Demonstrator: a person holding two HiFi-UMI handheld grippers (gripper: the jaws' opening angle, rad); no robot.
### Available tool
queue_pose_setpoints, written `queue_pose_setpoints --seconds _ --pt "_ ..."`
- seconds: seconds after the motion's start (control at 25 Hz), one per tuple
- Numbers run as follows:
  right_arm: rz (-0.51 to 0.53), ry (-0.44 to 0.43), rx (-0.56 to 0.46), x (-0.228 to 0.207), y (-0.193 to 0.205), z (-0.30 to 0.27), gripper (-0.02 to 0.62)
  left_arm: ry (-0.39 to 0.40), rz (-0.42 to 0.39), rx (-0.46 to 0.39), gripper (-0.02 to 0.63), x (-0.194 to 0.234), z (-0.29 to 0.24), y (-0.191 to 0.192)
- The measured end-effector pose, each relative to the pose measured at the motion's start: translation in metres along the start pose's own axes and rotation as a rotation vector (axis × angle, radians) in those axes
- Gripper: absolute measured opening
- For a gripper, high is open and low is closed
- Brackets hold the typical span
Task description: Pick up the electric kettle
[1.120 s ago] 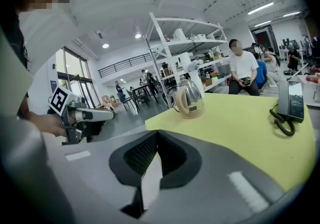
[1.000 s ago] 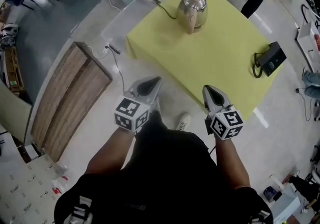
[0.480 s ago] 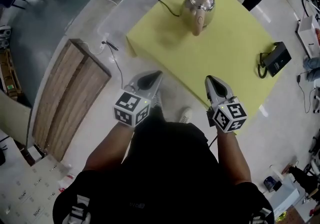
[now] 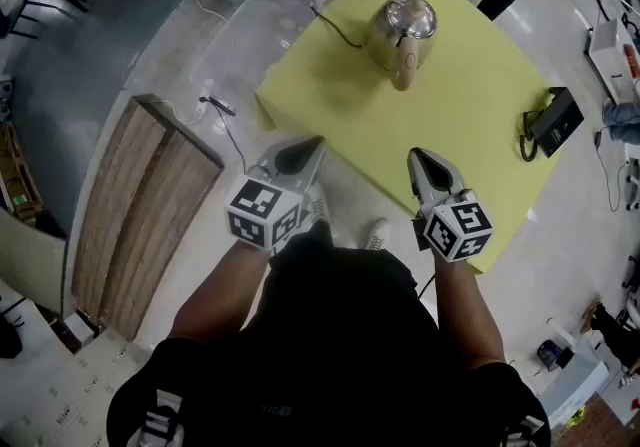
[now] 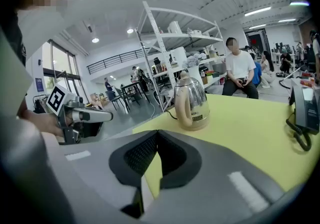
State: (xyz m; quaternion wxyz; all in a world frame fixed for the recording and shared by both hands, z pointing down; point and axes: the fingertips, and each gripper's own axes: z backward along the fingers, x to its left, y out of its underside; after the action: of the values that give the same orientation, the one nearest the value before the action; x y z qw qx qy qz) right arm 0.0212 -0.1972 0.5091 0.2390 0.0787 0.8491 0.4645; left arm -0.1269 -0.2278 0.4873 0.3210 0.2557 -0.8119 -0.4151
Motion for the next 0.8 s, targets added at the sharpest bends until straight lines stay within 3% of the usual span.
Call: queue_pose_setpoints --seconds 0.52,0.8 --pt "0.028 0.072 -0.025 0.032 -0.023 -0.026 0.006 0.077 -0.039 -0.017 0.002 0.038 0.011 -0.022" --pt "0.044 0.139 -0.085 0.041 -0.04 -0.02 0.006 0.151 -0.082 -0.006 0.002 0.034 0.011 -0.021"
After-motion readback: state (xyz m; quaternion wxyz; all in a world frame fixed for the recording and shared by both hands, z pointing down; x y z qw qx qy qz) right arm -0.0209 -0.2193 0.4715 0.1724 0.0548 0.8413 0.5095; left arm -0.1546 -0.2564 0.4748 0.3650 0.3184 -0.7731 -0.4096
